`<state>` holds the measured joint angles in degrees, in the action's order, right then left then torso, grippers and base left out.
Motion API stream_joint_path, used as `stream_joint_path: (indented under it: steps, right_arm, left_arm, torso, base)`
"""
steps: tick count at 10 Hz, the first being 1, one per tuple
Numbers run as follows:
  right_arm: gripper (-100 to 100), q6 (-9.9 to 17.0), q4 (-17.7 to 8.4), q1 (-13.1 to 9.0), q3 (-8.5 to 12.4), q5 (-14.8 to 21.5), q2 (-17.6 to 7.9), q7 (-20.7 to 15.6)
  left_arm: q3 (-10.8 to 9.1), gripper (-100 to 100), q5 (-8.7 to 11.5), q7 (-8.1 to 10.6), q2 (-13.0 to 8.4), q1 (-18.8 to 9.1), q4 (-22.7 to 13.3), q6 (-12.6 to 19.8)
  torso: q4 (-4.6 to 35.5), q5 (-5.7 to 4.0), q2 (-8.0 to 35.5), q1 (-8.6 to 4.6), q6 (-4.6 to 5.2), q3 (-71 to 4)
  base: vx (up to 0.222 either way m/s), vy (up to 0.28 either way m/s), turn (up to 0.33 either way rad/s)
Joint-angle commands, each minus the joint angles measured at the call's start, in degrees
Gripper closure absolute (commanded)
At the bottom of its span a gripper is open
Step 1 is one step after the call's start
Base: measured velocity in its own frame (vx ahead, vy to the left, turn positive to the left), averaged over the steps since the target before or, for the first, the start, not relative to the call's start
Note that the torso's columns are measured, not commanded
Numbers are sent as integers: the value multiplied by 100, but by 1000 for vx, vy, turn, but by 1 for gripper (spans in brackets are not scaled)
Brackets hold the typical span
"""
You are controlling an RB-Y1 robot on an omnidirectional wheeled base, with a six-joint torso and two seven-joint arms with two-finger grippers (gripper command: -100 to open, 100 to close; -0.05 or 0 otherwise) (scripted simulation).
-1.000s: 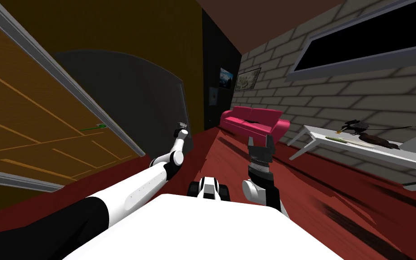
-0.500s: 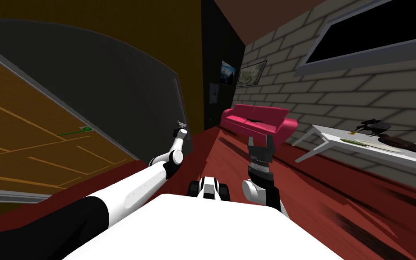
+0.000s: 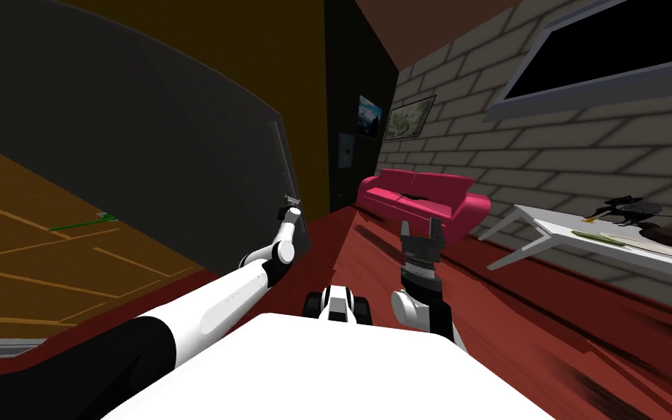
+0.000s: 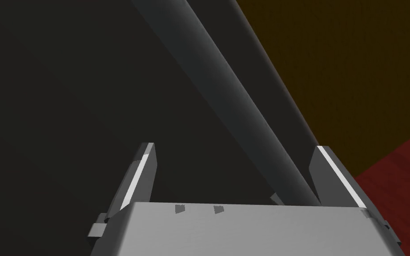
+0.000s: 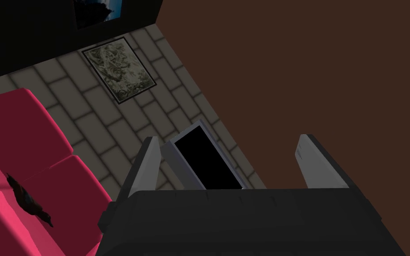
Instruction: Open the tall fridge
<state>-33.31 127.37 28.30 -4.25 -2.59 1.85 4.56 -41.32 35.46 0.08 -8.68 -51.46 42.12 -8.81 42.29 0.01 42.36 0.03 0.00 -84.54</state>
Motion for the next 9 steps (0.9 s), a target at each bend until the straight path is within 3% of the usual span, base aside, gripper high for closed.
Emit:
stream_joint_path:
  steps: [1, 4, 5, 6, 7, 8, 9]
  right_arm:
    - [0, 0, 0, 0, 1, 0, -1, 0]
    - [0, 0, 0, -1, 0, 0, 0, 0]
    - [0, 1, 0, -3, -1, 0, 1, 0]
    - [0, 1, -1, -3, 0, 0, 1, 0]
    - [0, 1, -1, -4, 0, 0, 1, 0]
    - [0, 1, -1, -4, -1, 0, 1, 0]
    - [0, 1, -1, -4, -1, 0, 1, 0]
  left_arm:
    - [-43, -100, 7, -19, -52, -28, -38, 24]
    - [-51, -100, 9, -22, -68, -36, -46, 30]
    - [-51, 100, 9, -23, -68, -35, -46, 31]
    - [230, 100, -31, 265, -2, -4, 37, 109]
    - [382, 100, -31, 293, -2, -4, 37, 109]
    - [382, 100, -31, 293, -2, -4, 37, 109]
    - [660, 100, -72, 609, 78, 28, 112, 194]
  torso:
    - [2, 3, 2, 15, -1, 3]
    - [5, -6, 21, -20, 2, 12]
    - [12, -7, 36, -19, 1, 24]
    - [5, -3, 22, -14, 14, 16]
    - [-4, -11, 25, -9, -14, 12]
    - [10, -13, 23, -6, -20, 13]
    - [14, -18, 9, -9, -21, 6]
  base:
    - [204, 82, -14]
    - [112, 28, -2]
    - [13, 5, 21]
    - [-74, 18, 201]
    - [-106, 13, 108]
    - [-63, 2, -1]
    - [-90, 18, 171]
